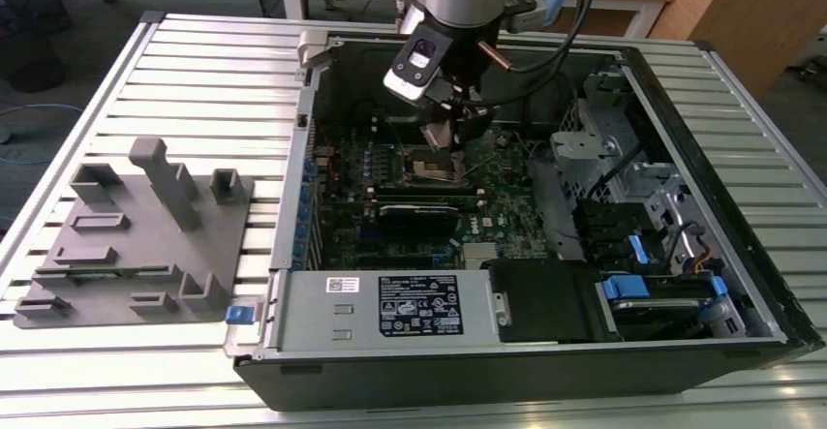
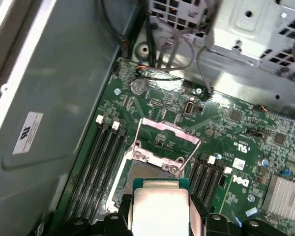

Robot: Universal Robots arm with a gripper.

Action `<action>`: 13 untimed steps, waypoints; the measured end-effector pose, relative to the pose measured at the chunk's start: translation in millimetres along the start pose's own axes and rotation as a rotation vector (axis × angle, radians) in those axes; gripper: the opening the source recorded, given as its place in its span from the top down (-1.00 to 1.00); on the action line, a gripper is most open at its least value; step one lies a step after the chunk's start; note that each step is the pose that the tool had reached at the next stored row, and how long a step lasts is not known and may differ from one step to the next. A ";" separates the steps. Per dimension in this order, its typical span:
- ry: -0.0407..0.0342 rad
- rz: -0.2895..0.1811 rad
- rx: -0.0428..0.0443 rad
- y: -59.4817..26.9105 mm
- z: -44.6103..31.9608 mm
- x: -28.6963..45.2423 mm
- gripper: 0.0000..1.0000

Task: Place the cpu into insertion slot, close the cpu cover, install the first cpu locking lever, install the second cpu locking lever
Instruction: 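Place the cpu into insertion slot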

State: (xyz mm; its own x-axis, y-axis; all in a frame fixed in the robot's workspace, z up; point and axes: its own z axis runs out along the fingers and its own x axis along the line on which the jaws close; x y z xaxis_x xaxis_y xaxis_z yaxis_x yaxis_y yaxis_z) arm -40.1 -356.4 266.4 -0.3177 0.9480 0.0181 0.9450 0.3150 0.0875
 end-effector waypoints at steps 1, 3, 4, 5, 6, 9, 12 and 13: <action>-0.0013 0.015 -0.0002 0.0 0.2 0.0 -0.08; -0.0039 0.044 -0.0008 -0.1 0.8 0.0 -0.08; -0.0052 0.059 -0.0010 -0.1 1.0 0.0 -0.08; -0.0064 0.072 -0.0013 -0.1 1.2 0.0 -0.08; -0.0074 0.085 -0.0016 -0.1 1.4 0.0 -0.08; -0.0105 0.119 -0.0021 -0.2 1.9 0.0 -0.08; -0.0131 0.149 -0.0027 -0.3 2.4 0.0 -0.08; -0.0140 0.159 -0.0029 -0.3 2.6 0.0 -0.08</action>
State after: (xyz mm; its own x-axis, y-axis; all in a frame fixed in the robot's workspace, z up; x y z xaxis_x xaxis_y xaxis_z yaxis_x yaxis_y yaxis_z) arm -40.2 -356.5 263.8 -0.1632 0.9864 0.0181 0.9831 0.1610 0.0875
